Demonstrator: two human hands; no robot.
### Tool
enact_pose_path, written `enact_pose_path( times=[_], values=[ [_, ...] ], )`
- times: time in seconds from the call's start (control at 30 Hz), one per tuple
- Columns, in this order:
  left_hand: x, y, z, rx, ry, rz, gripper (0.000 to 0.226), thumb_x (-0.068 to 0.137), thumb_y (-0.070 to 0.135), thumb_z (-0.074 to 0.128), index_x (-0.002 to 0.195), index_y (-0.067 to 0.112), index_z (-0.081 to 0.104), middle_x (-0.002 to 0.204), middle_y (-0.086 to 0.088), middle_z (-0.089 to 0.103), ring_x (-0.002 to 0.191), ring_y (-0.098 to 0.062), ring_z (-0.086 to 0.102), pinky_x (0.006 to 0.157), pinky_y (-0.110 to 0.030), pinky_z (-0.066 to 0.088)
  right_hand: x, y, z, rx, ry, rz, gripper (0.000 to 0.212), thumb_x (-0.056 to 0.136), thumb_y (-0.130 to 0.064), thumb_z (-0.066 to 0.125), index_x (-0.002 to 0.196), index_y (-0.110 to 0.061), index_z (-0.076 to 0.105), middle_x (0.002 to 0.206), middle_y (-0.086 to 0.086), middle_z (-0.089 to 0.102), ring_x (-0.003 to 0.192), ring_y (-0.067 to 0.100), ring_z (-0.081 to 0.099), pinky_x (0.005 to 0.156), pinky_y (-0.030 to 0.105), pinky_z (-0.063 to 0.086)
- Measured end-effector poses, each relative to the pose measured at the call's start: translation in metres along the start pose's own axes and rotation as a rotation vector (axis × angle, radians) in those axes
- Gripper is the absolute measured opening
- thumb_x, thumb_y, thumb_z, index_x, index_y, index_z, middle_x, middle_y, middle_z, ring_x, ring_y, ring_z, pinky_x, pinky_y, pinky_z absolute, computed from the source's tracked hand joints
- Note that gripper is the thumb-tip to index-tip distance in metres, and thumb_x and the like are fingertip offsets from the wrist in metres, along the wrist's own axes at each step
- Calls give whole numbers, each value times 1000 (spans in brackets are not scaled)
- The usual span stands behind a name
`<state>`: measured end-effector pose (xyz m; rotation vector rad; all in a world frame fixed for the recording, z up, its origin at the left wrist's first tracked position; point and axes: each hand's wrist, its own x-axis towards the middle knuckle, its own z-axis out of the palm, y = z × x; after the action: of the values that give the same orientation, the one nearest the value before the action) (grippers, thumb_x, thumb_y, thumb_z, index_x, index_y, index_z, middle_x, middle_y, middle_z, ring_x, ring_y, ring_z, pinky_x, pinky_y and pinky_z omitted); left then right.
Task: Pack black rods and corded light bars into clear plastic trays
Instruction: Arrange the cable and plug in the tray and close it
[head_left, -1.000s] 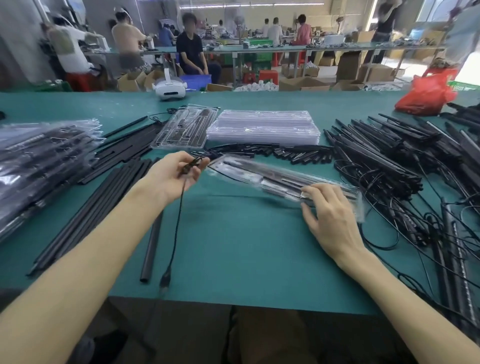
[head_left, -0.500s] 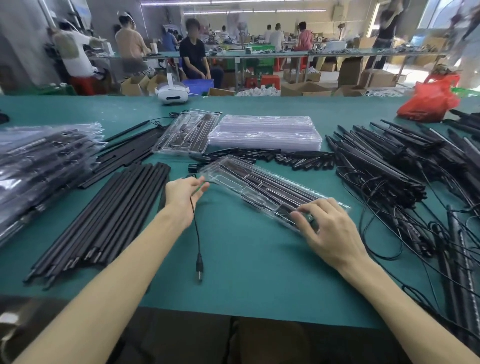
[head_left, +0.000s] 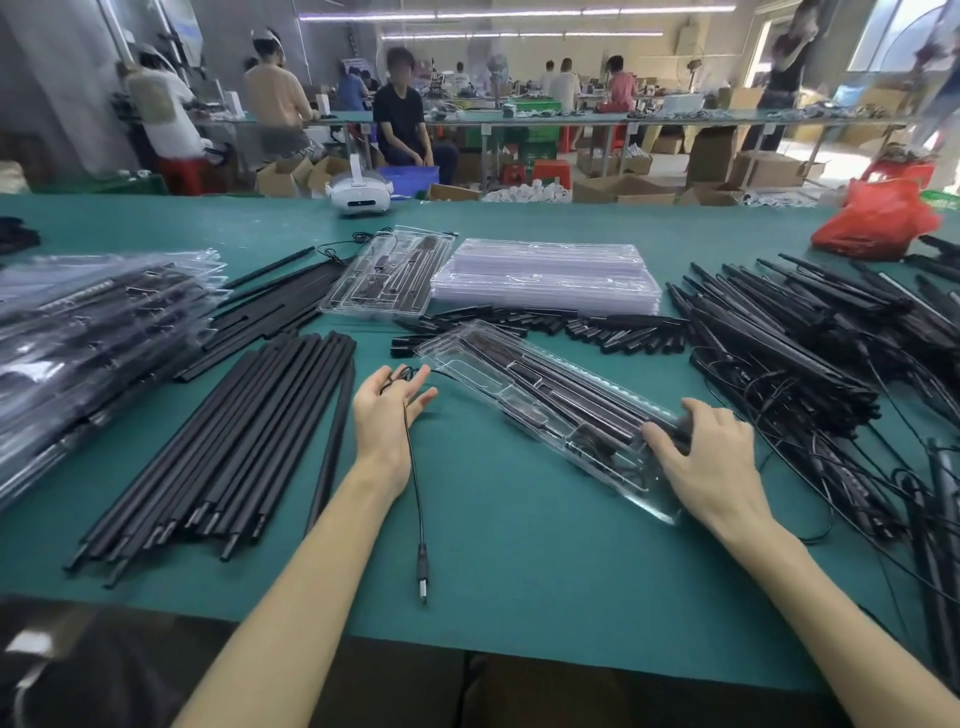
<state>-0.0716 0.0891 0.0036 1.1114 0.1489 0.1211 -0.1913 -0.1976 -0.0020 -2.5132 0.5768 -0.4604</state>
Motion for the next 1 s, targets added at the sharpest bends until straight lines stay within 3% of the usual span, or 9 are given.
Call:
enact_pose_path(
  times=[0.1,0.17,0.23,0.4,0.53,0.73,0.8,0.9,1.0],
  values=[
    [3,-2,-2,0,0,3,54,97,-8,41,150,-8,28,137,-42,45,108,-20,71,101,-40,54,7,-2,-12,9,-70,47,56,88,-51,69,125,-10,65,109,7,67,112,29,56,94,40,45],
    [4,-3,-3,6,0,14,55,97,-7,41,150,-7,29,141,-43,33,107,-19,72,103,-43,52,8,-8,-23,100,-189,68,42,80,-53,77,100,-16,73,86,-6,70,91,20,66,75,30,46],
    [5,-3,-4,21,-1,28,54,97,-7,40,150,-7,29,143,-44,31,106,-18,72,103,-43,53,4,-17,-30,113,-323,66,40,74,-59,79,84,-21,71,78,-14,68,85,13,68,69,27,47],
    [6,-5,-6,36,3,19,54,98,-8,39,150,-7,29,141,-38,46,107,-18,72,93,-35,57,-8,-34,-24,-109,-414,22,88,60,-73,80,112,-3,63,102,9,70,99,28,63,86,38,51],
    [6,-6,-7,44,1,23,53,98,-8,39,150,-7,30,129,-18,54,107,-19,72,90,-33,57,-13,-43,-31,103,-523,85,70,47,-66,89,80,-11,60,66,7,52,62,20,46,61,31,33],
    [8,-7,-7,24,-16,43,54,98,-8,40,152,-6,28,139,-19,51,109,-17,71,84,-28,58,-22,-45,-34,406,-531,137,67,59,-45,94,96,1,62,80,7,58,72,18,51,67,31,35],
    [8,-7,-8,9,-21,51,55,98,-8,39,152,-7,27,139,-21,50,109,-18,71,83,-27,58,-25,-45,-36,503,-597,182,62,69,-33,92,109,0,59,84,11,71,72,20,63,64,30,45],
    [10,-9,-8,-23,-22,56,55,97,-9,38,151,-8,27,138,-25,51,108,-19,71,82,-27,59,-30,-45,-42,682,-740,236,51,80,-17,84,118,-4,51,100,24,74,85,36,71,72,41,59],
    [12,-9,-9,-61,-23,57,54,96,-10,37,149,-7,30,138,-32,49,108,-22,72,83,-28,59,-34,-43,-48,824,-841,246,51,86,-6,77,126,-6,46,113,33,68,98,46,69,81,57,59]
  ],
)
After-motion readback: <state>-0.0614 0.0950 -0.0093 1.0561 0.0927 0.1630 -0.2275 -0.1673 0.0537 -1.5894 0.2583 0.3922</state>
